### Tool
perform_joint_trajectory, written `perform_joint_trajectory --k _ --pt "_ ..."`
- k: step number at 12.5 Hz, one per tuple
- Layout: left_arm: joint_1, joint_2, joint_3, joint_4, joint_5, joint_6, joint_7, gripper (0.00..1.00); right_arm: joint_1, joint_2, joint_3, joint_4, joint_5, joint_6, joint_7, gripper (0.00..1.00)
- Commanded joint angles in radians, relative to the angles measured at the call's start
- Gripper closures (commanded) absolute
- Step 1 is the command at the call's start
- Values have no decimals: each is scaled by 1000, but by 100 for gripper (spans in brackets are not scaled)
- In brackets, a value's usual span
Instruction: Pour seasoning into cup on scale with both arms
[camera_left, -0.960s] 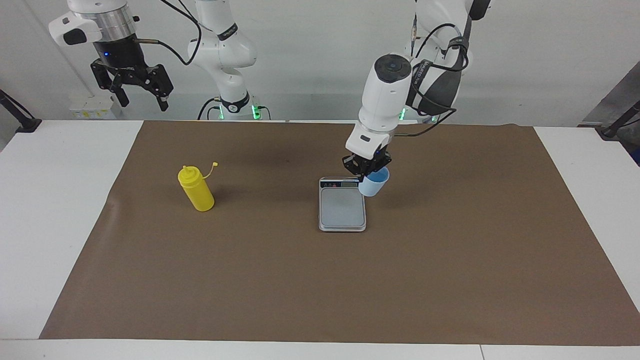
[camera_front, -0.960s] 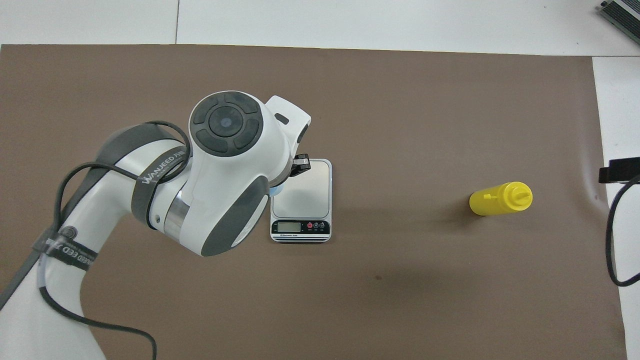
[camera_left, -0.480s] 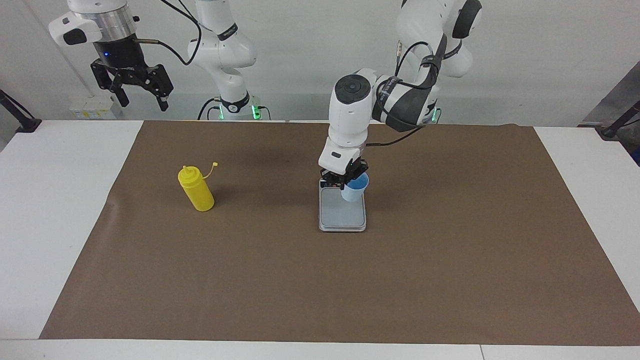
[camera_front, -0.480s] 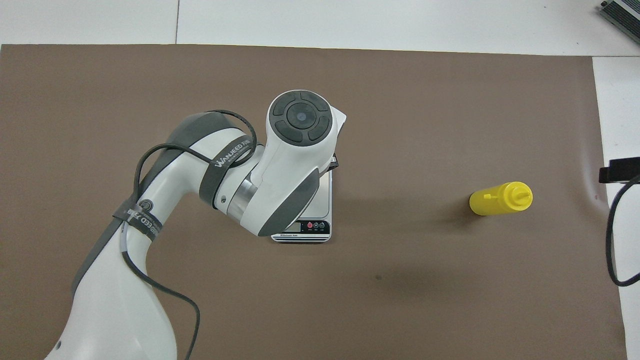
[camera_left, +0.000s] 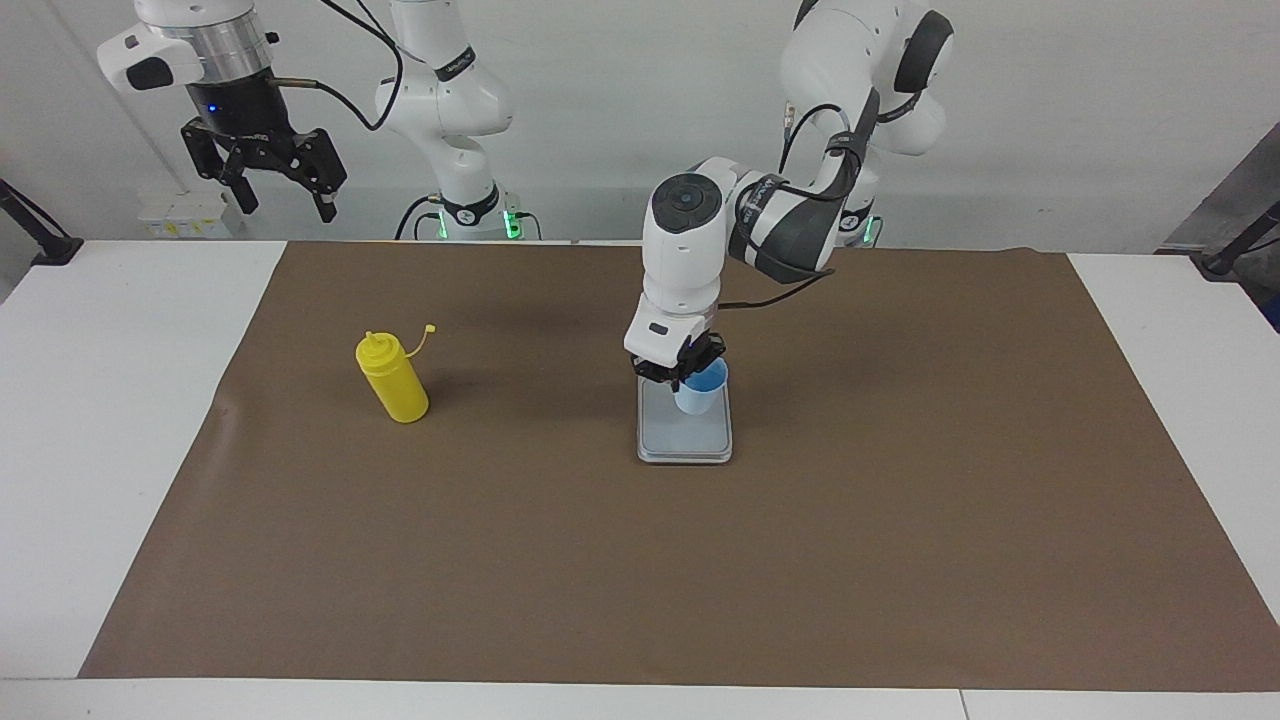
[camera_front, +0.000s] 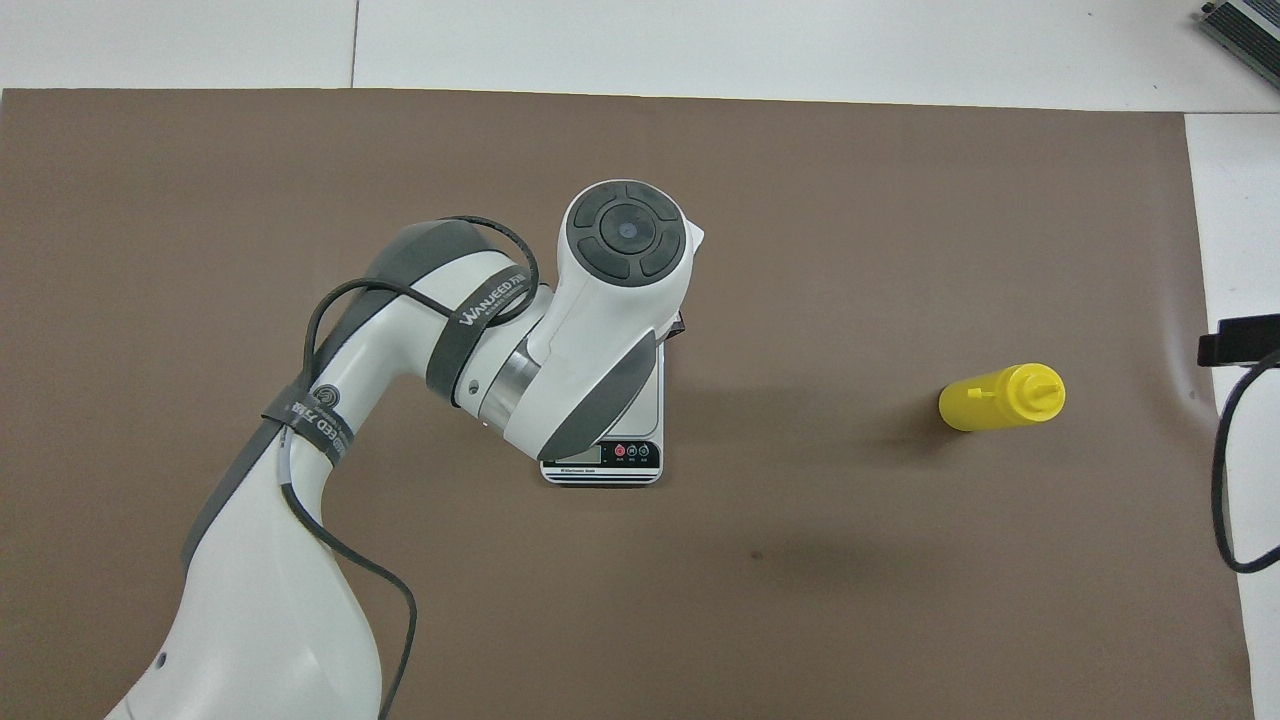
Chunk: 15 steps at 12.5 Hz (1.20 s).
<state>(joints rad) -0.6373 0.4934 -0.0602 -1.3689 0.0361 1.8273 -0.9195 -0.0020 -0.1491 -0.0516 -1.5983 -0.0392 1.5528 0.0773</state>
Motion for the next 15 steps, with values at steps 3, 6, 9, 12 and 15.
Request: perform_joint_trajectory --k 3,6,9,12,15 --pt "-35 51 14 36 47 18 -58 100 -6 -20 3 -20 21 -8 -8 0" --pt "-35 50 13 10 67 41 -58 100 -6 -20 3 -20 21 -7 -8 0" --pt "-33 42 13 -41 73 108 -58 100 -6 -20 3 -20 21 -7 -8 0" --pt "-30 36 13 -87 74 147 -56 100 -7 -20 -4 -20 21 -7 -8 0" --pt "-30 27 13 -116 77 162 -56 100 -9 -20 -2 -20 21 -8 -8 0"
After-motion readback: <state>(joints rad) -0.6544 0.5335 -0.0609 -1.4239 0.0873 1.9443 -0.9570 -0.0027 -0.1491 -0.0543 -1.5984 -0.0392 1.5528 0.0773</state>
